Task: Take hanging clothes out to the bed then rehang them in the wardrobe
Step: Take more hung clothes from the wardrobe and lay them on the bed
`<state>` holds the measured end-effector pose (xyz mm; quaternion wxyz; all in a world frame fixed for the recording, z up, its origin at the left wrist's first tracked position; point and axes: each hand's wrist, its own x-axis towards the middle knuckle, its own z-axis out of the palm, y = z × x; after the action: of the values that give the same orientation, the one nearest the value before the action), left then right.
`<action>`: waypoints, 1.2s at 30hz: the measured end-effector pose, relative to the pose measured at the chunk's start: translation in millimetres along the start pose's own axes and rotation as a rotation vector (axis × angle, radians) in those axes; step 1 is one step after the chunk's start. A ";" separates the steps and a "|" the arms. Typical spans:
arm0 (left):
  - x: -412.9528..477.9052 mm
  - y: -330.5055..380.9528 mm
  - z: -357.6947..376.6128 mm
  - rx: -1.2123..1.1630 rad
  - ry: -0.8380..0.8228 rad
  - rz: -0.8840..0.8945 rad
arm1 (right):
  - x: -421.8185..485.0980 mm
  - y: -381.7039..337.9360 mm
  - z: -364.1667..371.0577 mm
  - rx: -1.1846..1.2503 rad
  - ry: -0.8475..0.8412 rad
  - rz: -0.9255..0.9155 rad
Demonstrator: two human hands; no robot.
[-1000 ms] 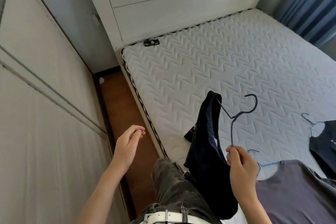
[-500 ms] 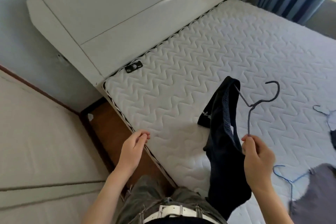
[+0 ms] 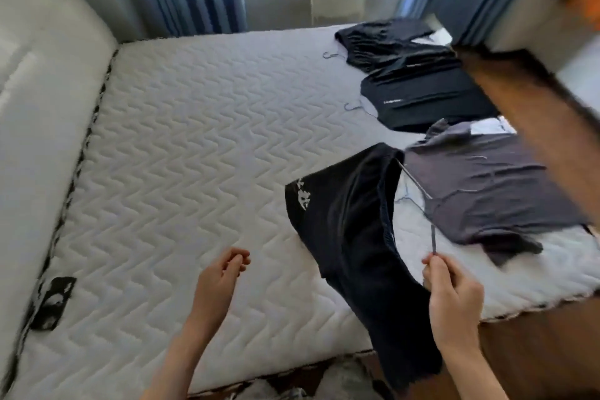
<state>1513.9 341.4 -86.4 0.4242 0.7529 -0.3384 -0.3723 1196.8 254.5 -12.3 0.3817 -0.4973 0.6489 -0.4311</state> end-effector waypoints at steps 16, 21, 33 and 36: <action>93.0 -19.5 53.5 0.509 -0.366 0.470 | -82.6 -25.1 -18.4 0.093 0.712 0.133; 157.8 -63.6 85.3 0.585 -0.344 0.459 | -15.5 15.7 53.7 0.087 0.576 0.130; 353.6 -303.8 154.5 0.934 -0.115 0.312 | 176.3 237.3 342.1 0.095 0.294 0.163; 354.1 -349.2 162.9 0.975 -0.019 0.350 | 192.9 274.0 392.9 -0.004 0.148 0.141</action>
<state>1618.3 129.6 -553.4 0.0771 0.7917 -0.5974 -0.1016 1431.9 32.4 -414.9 0.3612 -0.4180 0.7095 -0.4375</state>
